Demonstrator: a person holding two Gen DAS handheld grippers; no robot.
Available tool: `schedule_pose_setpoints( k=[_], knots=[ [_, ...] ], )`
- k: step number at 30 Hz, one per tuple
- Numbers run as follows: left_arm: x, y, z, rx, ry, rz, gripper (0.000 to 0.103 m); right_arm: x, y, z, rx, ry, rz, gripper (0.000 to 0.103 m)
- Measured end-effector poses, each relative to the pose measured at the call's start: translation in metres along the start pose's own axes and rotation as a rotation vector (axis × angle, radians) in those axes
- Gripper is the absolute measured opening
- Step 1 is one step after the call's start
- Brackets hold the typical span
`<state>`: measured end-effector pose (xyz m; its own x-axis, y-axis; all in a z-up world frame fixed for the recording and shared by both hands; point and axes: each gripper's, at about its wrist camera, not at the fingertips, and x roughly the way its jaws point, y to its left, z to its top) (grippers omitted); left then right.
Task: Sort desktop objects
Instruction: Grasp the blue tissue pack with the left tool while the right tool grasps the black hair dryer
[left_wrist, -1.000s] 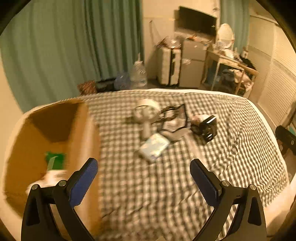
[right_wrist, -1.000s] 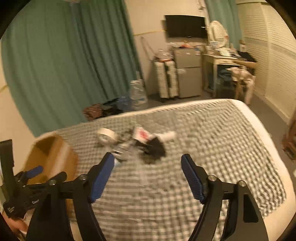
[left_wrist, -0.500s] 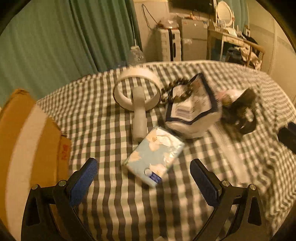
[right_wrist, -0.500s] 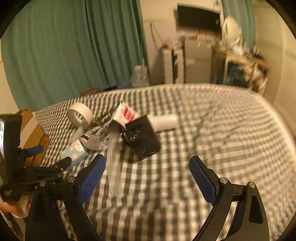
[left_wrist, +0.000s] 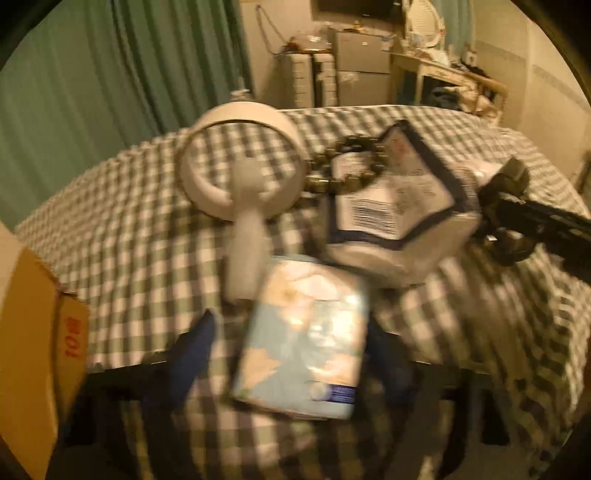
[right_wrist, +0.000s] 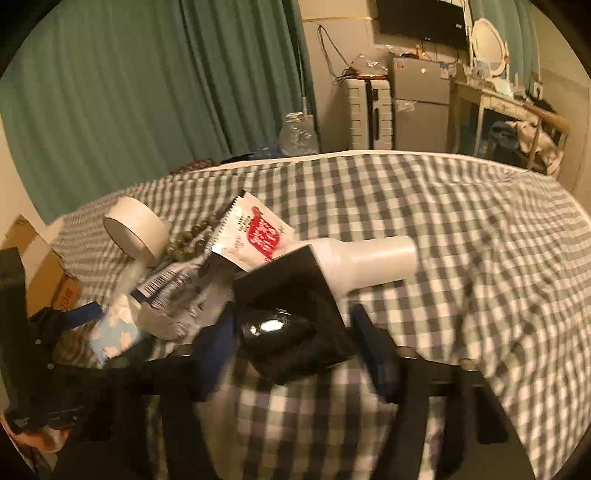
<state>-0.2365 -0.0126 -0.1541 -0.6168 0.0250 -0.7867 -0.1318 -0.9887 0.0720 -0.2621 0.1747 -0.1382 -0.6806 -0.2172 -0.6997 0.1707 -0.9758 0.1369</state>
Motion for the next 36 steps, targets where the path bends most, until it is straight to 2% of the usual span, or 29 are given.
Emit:
schedule_pose_setpoints(
  k=[3, 6, 9, 10, 11, 14, 20, 24, 29, 36],
  knots=[
    [-0.006, -0.009, -0.001, 0.032, 0.017, 0.019, 0.055, -0.013, -0.003, -0.007, 0.028, 0.004, -0.013, 0.052],
    [-0.014, -0.003, -0.001, -0.012, 0.045, 0.005, 0.055, -0.031, -0.009, -0.015, 0.072, 0.0, -0.037, 0.046],
    [-0.03, 0.002, -0.001, -0.07, 0.052, -0.018, 0.055, -0.048, -0.012, -0.019, 0.099, 0.001, -0.04, 0.035],
    [-0.036, 0.003, -0.001, -0.082, 0.053, -0.023, 0.055, -0.057, -0.012, -0.021, 0.096, -0.004, -0.044, 0.024],
    [-0.044, 0.003, -0.002, -0.095, 0.056, -0.032, 0.055, -0.062, -0.012, -0.021, 0.098, -0.003, -0.048, 0.018],
    [-0.067, 0.004, 0.0, -0.109, 0.041, -0.047, 0.055, -0.079, -0.01, -0.026, 0.13, 0.003, -0.033, 0.013],
    [-0.103, 0.001, 0.0, -0.119, -0.008, -0.083, 0.055, -0.102, -0.005, -0.044, 0.15, 0.023, -0.002, 0.011],
    [-0.119, -0.001, -0.006, -0.137, -0.001, -0.095, 0.055, -0.119, 0.001, -0.051, 0.169, 0.012, 0.022, 0.01],
    [-0.138, 0.005, -0.011, -0.167, -0.019, -0.115, 0.055, -0.135, 0.012, -0.062, 0.145, 0.032, 0.014, 0.01],
    [-0.173, 0.012, -0.013, -0.202, -0.062, -0.134, 0.055, -0.181, 0.036, -0.057, 0.12, -0.032, 0.033, 0.01]
  ],
)
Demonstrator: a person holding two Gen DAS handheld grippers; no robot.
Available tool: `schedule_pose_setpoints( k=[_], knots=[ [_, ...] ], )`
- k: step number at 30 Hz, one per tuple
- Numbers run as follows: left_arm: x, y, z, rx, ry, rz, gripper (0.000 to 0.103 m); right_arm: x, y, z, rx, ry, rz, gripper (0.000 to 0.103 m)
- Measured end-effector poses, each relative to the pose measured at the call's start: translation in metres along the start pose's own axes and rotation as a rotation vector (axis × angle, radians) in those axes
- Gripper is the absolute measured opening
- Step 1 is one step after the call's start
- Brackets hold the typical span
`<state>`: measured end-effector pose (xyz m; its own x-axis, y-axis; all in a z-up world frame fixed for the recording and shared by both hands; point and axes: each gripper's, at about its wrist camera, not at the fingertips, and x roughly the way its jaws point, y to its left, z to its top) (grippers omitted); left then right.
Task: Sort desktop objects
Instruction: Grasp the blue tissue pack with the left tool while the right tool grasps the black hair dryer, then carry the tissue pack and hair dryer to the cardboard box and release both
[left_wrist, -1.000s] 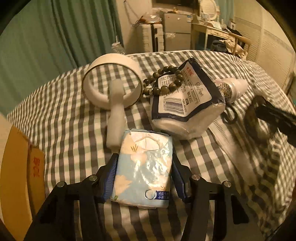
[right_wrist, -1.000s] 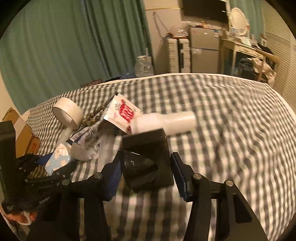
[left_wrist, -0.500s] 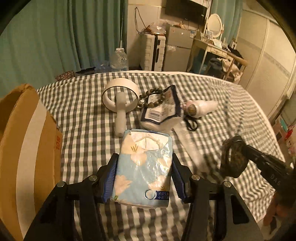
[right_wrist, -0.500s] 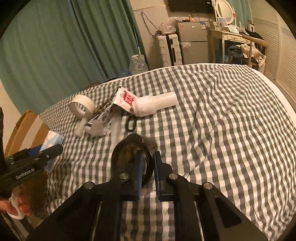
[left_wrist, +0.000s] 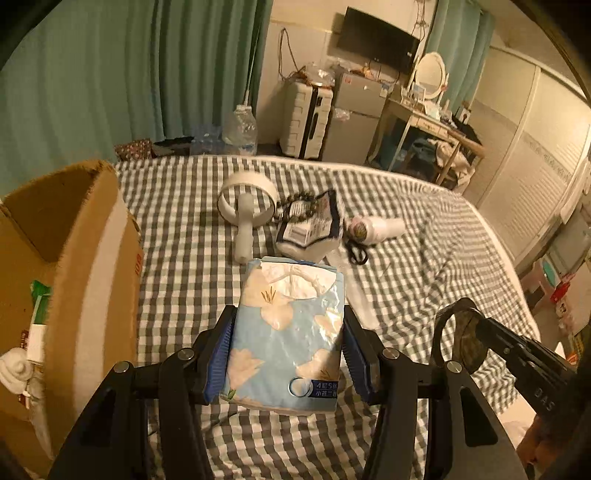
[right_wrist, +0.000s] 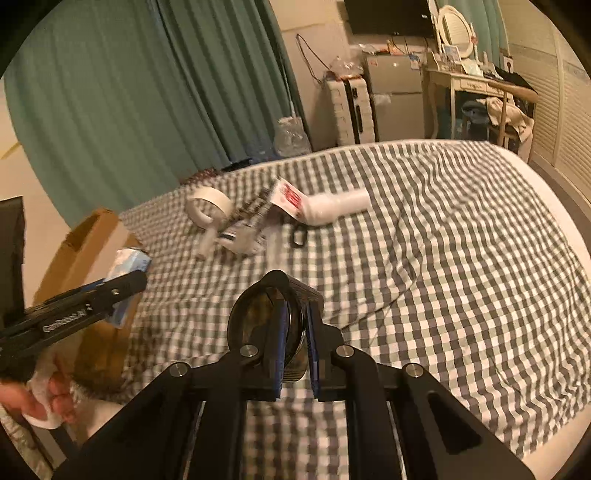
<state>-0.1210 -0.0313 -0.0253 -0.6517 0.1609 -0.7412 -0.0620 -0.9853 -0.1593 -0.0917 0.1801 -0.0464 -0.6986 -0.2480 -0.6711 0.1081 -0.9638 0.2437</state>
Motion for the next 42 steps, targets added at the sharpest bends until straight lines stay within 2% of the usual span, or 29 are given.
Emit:
schedule_pose_setpoints(
  k=[4, 11, 14, 17, 23, 29, 33, 38, 40, 41, 42],
  knots=[
    [-0.026, 0.006, 0.007, -0.009, -0.042, -0.026, 0.055, -0.029, 0.026, 0.009, -0.052, -0.048, -0.012, 0.01],
    [-0.078, 0.046, 0.031, -0.021, -0.124, 0.0, 0.055, -0.068, 0.091, 0.032, -0.137, -0.136, 0.085, 0.01],
    [-0.101, 0.071, 0.042, -0.016, -0.159, 0.032, 0.055, -0.081, 0.133, 0.04, -0.207, -0.181, 0.118, 0.01],
    [-0.119, 0.099, 0.049, 0.002, -0.17, 0.088, 0.055, -0.082, 0.168, 0.043, -0.254, -0.186, 0.167, 0.01],
    [-0.139, 0.162, 0.051, -0.051, -0.158, 0.131, 0.055, -0.06, 0.235, 0.047, -0.309, -0.13, 0.278, 0.01],
    [-0.129, 0.211, 0.032, -0.087, -0.122, 0.191, 0.055, -0.01, 0.281, 0.031, -0.307, -0.015, 0.348, 0.01],
    [-0.11, 0.232, 0.021, -0.139, -0.081, 0.207, 0.055, 0.02, 0.298, 0.024, -0.314, 0.05, 0.336, 0.01],
    [-0.091, 0.245, 0.015, -0.157, -0.051, 0.238, 0.055, 0.051, 0.313, 0.048, -0.293, 0.08, 0.32, 0.01],
    [-0.085, 0.249, 0.014, -0.159, -0.04, 0.244, 0.055, 0.064, 0.312, 0.061, -0.233, 0.123, 0.351, 0.013],
    [-0.082, 0.25, 0.014, -0.16, -0.033, 0.245, 0.056, 0.067, 0.311, 0.068, -0.204, 0.111, 0.341, 0.017],
    [-0.079, 0.252, 0.013, -0.161, -0.023, 0.258, 0.062, 0.067, 0.31, 0.074, -0.186, 0.084, 0.316, 0.027]
  ],
)
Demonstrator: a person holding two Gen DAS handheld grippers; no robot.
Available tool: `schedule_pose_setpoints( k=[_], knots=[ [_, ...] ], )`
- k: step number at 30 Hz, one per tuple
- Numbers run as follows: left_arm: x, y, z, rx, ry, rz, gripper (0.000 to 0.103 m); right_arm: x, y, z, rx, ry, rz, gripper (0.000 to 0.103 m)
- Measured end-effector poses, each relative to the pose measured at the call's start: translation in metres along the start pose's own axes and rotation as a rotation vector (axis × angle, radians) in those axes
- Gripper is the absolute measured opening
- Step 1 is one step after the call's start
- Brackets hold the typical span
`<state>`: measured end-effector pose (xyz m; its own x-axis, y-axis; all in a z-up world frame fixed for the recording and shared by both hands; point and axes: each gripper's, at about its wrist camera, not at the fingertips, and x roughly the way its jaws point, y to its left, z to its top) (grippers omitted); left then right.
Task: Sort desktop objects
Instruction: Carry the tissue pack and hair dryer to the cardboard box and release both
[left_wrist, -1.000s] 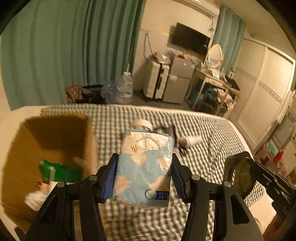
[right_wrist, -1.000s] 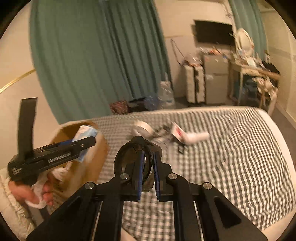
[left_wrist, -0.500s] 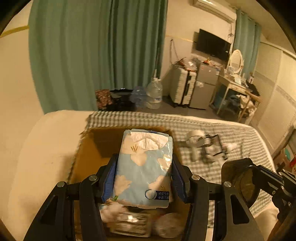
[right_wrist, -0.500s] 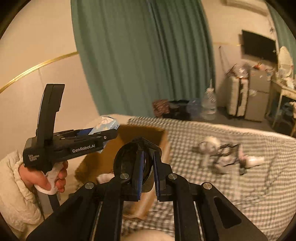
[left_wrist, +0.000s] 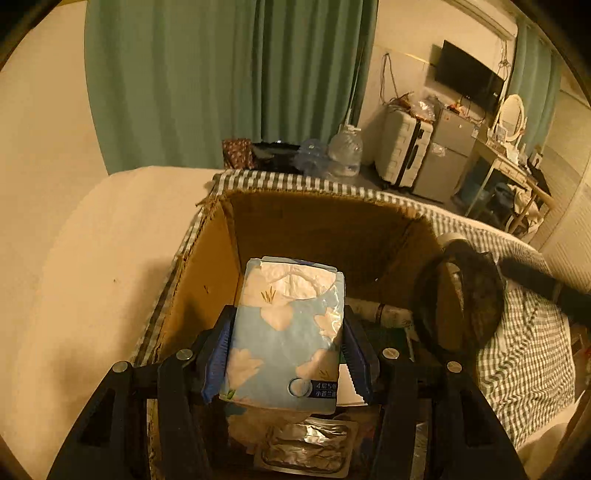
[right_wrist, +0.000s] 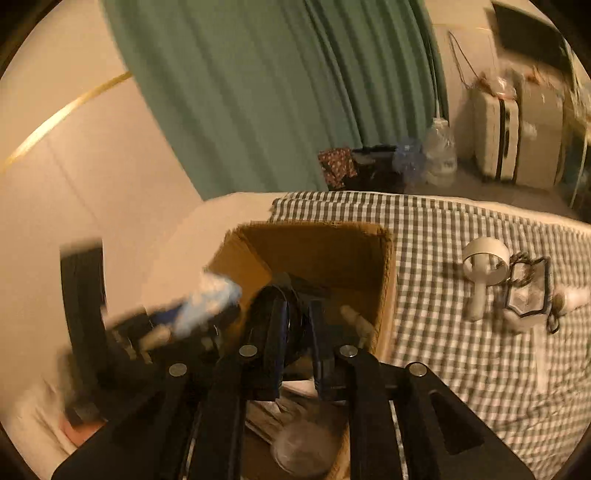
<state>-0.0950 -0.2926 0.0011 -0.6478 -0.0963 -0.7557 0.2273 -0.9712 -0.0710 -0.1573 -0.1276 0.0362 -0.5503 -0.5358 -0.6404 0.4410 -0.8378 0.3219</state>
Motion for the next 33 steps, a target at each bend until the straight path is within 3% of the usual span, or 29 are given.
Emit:
schedule_pose_setpoints(
  k=[1, 2, 3, 5, 9, 16, 20, 23, 25, 30, 33],
  knots=[
    [0.003, 0.0, -0.001, 0.001, 0.013, 0.019, 0.077, -0.003, -0.001, 0.003, 0.01, -0.009, -0.01, 0.058],
    [0.005, 0.0, -0.003, 0.004, 0.026, 0.052, 0.087, -0.009, -0.006, 0.006, 0.032, -0.034, -0.009, 0.076],
    [0.005, 0.0, -0.006, 0.003, 0.029, 0.1, 0.096, -0.014, -0.01, 0.007, 0.039, -0.054, -0.004, 0.076],
    [0.001, -0.001, -0.01, -0.005, 0.018, 0.115, 0.096, -0.031, -0.02, 0.007, 0.023, -0.099, 0.003, 0.076],
    [-0.011, -0.017, -0.021, -0.001, 0.032, 0.096, 0.097, -0.063, -0.052, -0.001, 0.02, -0.148, -0.068, 0.076],
    [-0.052, -0.089, -0.035, 0.046, -0.059, -0.014, 0.102, -0.131, -0.131, -0.035, 0.063, -0.226, -0.266, 0.076],
    [-0.059, -0.143, -0.039, 0.046, -0.091, -0.089, 0.103, -0.159, -0.172, -0.052, 0.062, -0.254, -0.368, 0.084],
    [-0.052, -0.178, -0.052, 0.002, -0.125, -0.101, 0.103, -0.174, -0.201, -0.074, 0.084, -0.333, -0.373, 0.092],
    [-0.041, -0.202, -0.064, 0.01, -0.103, -0.128, 0.103, -0.173, -0.214, -0.087, 0.075, -0.352, -0.374, 0.095],
    [-0.001, -0.253, -0.076, 0.118, -0.047, -0.093, 0.103, -0.139, -0.252, -0.106, 0.108, -0.203, -0.34, 0.097],
    [0.019, -0.268, -0.072, 0.161, -0.045, -0.088, 0.103, -0.118, -0.268, -0.118, 0.122, -0.168, -0.304, 0.097]
  ],
)
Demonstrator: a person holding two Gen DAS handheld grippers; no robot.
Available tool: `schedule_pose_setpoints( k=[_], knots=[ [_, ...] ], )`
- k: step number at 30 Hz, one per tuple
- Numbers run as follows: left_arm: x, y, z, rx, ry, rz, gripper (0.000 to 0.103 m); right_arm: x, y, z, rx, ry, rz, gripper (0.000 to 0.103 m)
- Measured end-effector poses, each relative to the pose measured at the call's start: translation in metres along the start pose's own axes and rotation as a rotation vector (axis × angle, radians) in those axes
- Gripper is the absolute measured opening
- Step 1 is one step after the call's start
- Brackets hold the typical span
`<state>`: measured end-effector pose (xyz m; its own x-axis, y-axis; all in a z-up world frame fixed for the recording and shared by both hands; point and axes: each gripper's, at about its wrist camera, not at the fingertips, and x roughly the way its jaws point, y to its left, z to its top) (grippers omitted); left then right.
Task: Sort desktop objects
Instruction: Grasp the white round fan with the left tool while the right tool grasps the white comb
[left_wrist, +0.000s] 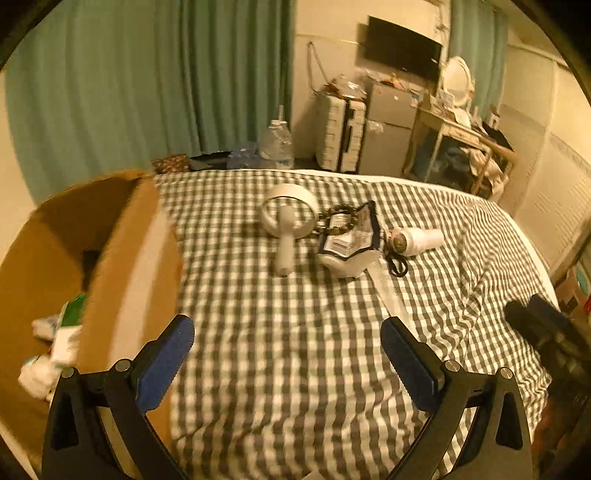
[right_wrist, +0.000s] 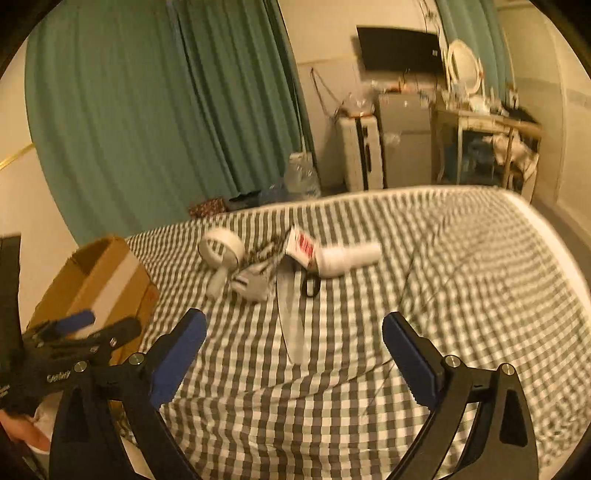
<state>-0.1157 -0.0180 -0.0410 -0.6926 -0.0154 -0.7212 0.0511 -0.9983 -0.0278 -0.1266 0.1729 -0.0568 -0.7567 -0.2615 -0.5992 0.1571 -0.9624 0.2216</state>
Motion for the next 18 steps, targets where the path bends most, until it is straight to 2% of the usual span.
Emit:
schedule_pose_setpoints(
  k=[4, 10, 16, 18],
  knots=[
    [0.034, -0.009, 0.015, 0.009, 0.012, 0.014, 0.103, 0.043, -0.002, -0.01, -0.052, 0.081, -0.003, 0.095],
    [0.094, -0.01, 0.042, -0.061, 0.031, 0.044, 0.103, 0.092, -0.004, -0.014, -0.052, 0.173, 0.044, 0.082],
    [0.147, -0.011, 0.067, -0.058, 0.028, 0.061, 0.103, 0.129, 0.0, -0.014, -0.081, 0.215, 0.007, 0.078],
    [0.156, -0.009, 0.072, -0.053, 0.023, 0.056, 0.103, 0.14, 0.004, -0.015, -0.112, 0.23, -0.014, 0.072]
  ],
)
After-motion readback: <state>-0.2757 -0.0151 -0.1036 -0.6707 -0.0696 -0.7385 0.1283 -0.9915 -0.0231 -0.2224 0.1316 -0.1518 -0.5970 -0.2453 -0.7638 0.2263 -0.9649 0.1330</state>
